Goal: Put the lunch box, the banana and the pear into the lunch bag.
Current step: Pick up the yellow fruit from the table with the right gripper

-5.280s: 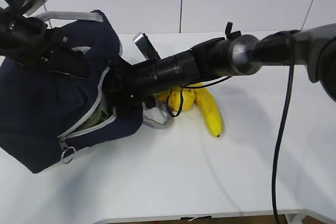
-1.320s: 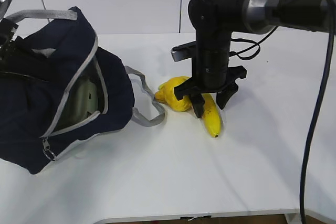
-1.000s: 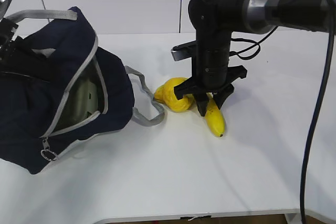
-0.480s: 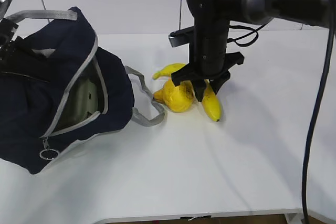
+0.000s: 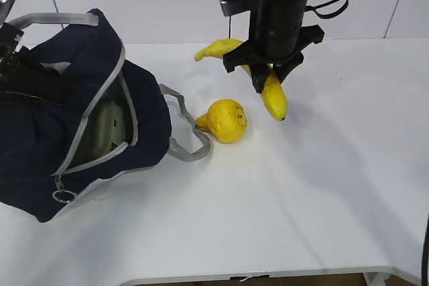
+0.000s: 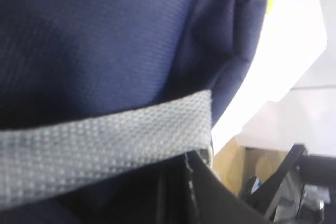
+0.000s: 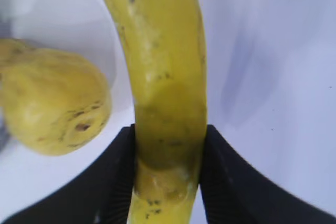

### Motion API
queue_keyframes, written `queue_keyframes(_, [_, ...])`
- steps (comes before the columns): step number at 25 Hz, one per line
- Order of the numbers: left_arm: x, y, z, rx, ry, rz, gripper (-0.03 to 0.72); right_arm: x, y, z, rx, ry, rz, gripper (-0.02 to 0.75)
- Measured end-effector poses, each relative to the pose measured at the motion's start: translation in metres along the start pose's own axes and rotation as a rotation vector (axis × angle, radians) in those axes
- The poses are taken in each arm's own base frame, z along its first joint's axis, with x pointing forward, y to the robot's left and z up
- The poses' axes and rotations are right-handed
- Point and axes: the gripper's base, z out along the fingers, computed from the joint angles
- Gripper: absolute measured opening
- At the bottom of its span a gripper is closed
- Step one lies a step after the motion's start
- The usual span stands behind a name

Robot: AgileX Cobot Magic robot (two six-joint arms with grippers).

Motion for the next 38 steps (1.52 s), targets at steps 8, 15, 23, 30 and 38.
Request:
queue_keyframes(8, [-0.009,-0.004,-0.001,0.042,-0.098,-0.062,-0.016,0.003,0.018,-0.027,-0.251,-0.01,0.053,0.305])
queue_keyframes(15, [-0.011,-0.01,-0.001,0.109,-0.123,-0.056,-0.016,0.003,0.038,-0.031,-0.475,0.017,0.095,0.305])
queue_keyframes(23, [-0.018,-0.006,-0.002,0.071,-0.192,-0.056,-0.016,0.003,0.061,-0.023,-0.641,0.06,0.103,0.304])
queue_keyframes(30, [-0.019,-0.008,-0.002,0.091,-0.213,-0.048,-0.016,0.005,0.089,-0.02,-0.768,0.091,0.072,0.304])
queue_keyframes(38, [-0.016,-0.011,-0.002,0.129,-0.178,-0.032,-0.017,-0.005,0.109,-0.002,-0.96,0.047,0.136,0.304])
